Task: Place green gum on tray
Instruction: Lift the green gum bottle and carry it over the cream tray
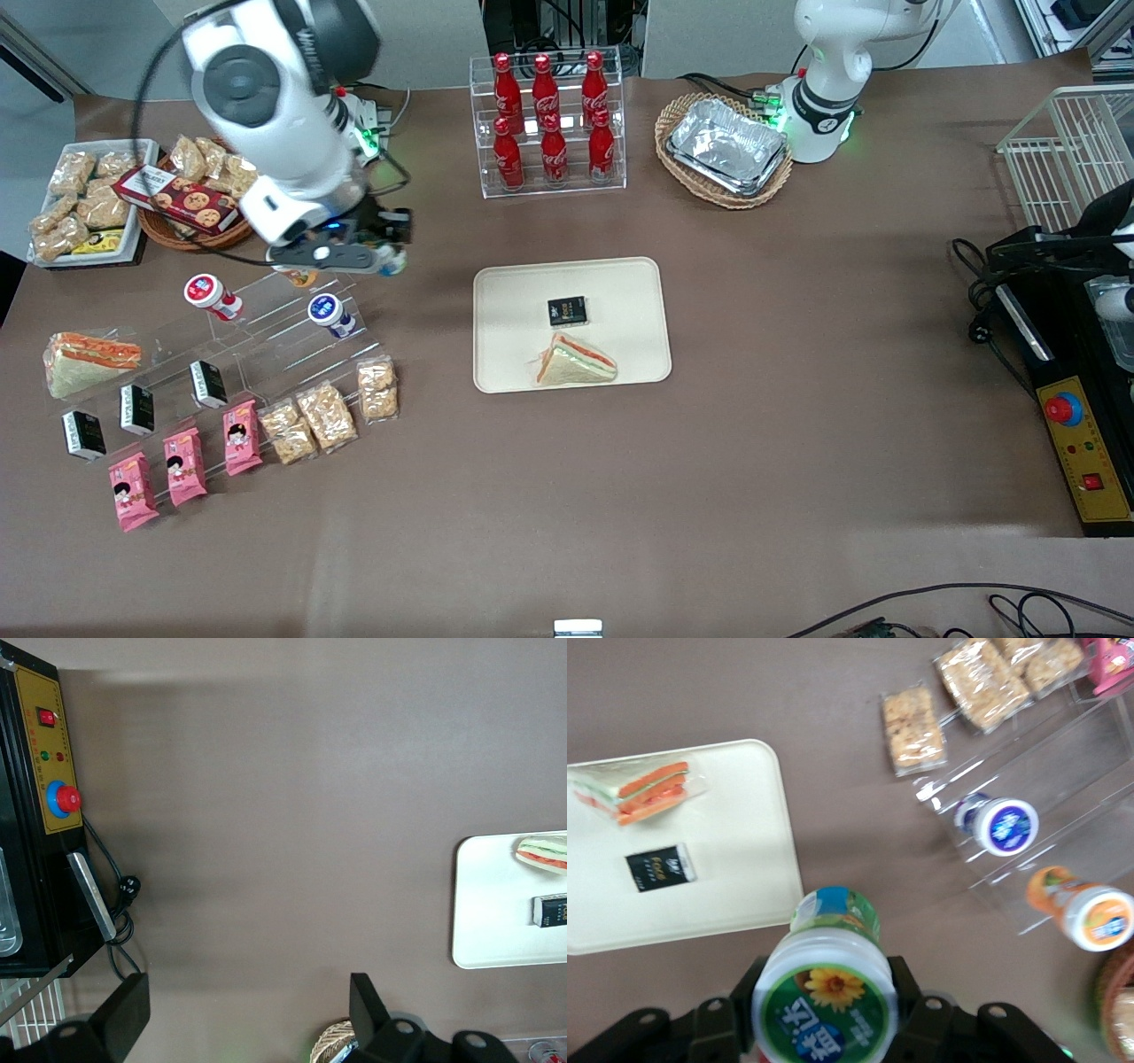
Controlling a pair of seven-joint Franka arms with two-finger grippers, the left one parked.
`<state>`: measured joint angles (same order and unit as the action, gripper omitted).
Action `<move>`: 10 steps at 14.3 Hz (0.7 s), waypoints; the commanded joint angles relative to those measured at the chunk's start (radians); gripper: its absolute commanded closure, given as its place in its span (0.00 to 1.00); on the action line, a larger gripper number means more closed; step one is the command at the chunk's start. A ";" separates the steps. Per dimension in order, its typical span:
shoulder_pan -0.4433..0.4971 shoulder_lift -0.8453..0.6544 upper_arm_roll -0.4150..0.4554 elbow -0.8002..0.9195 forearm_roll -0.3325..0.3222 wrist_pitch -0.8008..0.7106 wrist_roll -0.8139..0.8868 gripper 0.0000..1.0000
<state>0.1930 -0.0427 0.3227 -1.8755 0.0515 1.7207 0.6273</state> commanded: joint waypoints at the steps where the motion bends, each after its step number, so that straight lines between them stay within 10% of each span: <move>1: 0.028 0.082 0.042 0.003 0.018 0.101 0.158 0.83; 10: 0.114 0.250 0.047 -0.189 -0.048 0.517 0.319 0.86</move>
<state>0.2925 0.1747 0.3699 -2.0175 0.0435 2.1487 0.8972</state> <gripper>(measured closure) 0.414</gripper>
